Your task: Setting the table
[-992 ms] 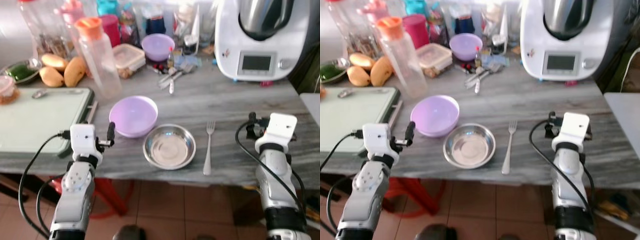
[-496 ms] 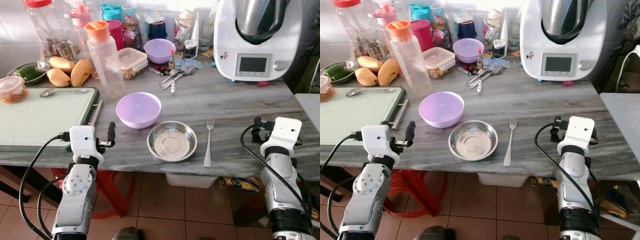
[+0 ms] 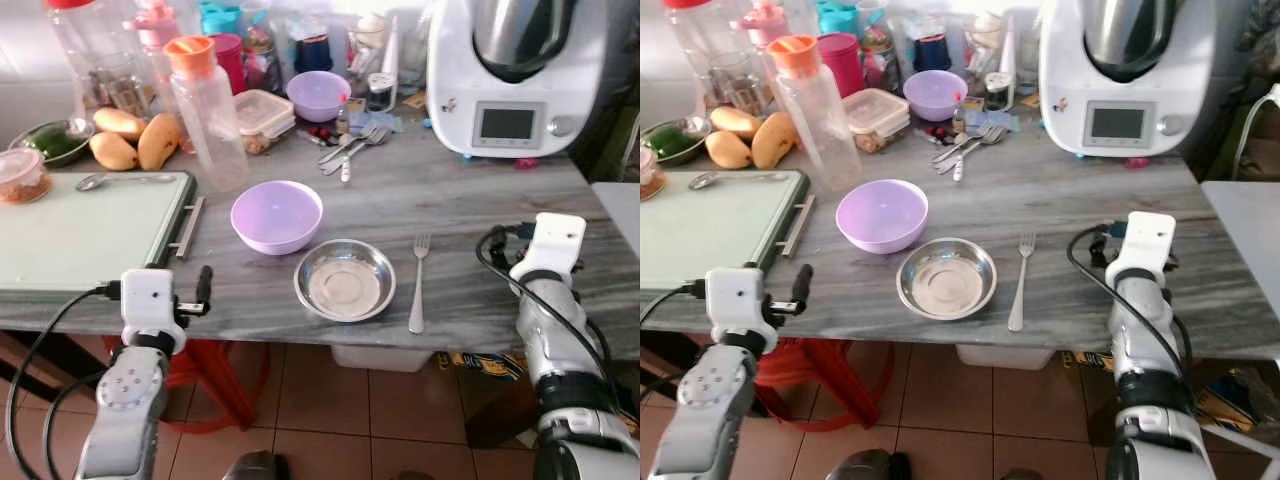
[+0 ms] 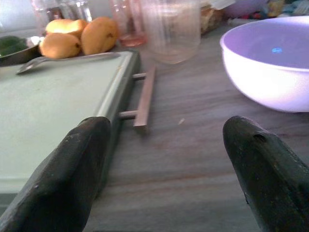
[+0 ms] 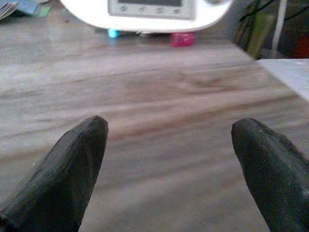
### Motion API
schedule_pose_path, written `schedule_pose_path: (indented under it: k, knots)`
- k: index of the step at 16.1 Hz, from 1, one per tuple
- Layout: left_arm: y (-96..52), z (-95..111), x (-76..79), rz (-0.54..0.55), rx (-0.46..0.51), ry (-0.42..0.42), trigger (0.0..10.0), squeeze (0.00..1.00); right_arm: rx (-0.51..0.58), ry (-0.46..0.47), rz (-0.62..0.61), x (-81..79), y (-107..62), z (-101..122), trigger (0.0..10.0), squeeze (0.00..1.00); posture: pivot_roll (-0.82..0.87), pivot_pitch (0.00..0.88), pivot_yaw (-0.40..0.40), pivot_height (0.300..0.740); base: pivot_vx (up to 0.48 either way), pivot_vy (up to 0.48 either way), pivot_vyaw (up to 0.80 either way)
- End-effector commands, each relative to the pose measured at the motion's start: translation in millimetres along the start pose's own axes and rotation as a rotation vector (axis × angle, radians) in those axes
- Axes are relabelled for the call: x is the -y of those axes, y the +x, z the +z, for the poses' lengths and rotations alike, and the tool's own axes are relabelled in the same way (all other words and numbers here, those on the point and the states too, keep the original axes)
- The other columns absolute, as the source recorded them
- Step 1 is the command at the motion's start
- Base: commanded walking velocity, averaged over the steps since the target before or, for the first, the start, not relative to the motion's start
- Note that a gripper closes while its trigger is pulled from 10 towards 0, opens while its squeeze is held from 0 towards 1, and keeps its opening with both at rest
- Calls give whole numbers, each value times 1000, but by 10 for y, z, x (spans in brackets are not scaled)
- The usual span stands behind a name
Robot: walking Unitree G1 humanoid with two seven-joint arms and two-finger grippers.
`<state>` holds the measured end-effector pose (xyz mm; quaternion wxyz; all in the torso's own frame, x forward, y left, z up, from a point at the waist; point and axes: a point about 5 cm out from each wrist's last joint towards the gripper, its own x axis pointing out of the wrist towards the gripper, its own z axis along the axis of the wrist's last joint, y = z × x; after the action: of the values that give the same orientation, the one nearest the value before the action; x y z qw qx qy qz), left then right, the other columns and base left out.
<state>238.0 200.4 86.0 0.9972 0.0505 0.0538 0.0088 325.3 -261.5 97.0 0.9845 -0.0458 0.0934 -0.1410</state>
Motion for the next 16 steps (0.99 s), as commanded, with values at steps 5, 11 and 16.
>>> schedule_pose_path:
  k: [5,11,16]
  knots:
    - [-35,46,-34,-2,-8,12,10000,0,-125,-26,183,-344,78,-85,10000,173,53,55,59,740,0,0,0]
    - [-22,50,9,-12,-14,-1,10000,0,-145,5,278,-534,40,-105,10000,161,40,52,57,740,0,0,0]
    - [-3,52,61,-21,-11,-17,10000,0,-134,-2,276,-496,62,-75,10000,161,34,49,51,740,0,0,0]
